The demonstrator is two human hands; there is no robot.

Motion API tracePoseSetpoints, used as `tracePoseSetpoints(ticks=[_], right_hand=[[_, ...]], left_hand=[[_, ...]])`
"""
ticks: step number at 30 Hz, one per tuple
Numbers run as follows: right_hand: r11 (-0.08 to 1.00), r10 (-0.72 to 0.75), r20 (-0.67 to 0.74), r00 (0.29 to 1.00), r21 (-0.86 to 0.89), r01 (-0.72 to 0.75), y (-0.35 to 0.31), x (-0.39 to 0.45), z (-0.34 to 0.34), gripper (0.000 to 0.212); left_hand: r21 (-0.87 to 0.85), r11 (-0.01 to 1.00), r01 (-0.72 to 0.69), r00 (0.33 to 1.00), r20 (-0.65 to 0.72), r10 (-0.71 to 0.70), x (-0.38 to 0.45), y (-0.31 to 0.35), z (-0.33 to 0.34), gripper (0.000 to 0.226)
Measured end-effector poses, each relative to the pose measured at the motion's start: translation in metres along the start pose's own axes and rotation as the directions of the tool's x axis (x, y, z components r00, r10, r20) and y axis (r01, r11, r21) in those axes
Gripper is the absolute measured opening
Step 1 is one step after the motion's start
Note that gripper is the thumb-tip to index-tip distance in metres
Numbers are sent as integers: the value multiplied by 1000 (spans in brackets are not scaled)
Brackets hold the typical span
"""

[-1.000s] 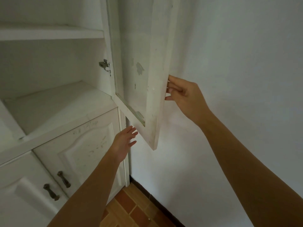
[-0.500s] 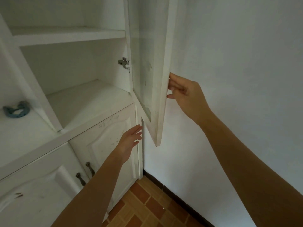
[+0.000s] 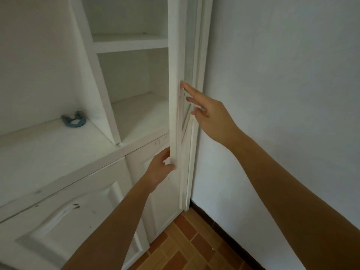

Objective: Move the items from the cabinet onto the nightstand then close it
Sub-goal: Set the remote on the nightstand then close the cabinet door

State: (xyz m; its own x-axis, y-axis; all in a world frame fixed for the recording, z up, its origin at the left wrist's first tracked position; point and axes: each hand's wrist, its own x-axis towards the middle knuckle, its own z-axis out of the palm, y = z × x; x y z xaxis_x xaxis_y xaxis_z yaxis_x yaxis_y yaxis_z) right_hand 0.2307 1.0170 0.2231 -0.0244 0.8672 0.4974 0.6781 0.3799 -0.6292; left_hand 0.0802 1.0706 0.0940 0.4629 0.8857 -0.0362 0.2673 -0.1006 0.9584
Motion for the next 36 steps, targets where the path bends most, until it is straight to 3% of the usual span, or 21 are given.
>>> tracePoseSetpoints(ticks=[7,17,26,29,33,36], right_hand=[[984,-63,116,991,-158,81,-14,35,43,67],[935,-211,75,975,-275,223,0,65,66,79],[897,-296,76,952,-321,305,6,92,86,77],[888,-316,52,947,-336,315,8,98,95,76],[879,-325,44,945,-353,319,9,105,101,72],[871,-338,49,940,-362,332,10,112,105,72]], left_hand=[[103,994,24,992,-124,-11,3,-10,-43,53],[228,973,31,979,-201,16,12,-19,-61,53],[289,957,16,956,-286,70,14,-20,-88,51],[276,961,-12,887,-441,138,12,-18,-97,46],[248,968,-34,682,-702,204,17,-10,-116,48],[321,947,-4,734,-642,221,28,-7,-134,73]])
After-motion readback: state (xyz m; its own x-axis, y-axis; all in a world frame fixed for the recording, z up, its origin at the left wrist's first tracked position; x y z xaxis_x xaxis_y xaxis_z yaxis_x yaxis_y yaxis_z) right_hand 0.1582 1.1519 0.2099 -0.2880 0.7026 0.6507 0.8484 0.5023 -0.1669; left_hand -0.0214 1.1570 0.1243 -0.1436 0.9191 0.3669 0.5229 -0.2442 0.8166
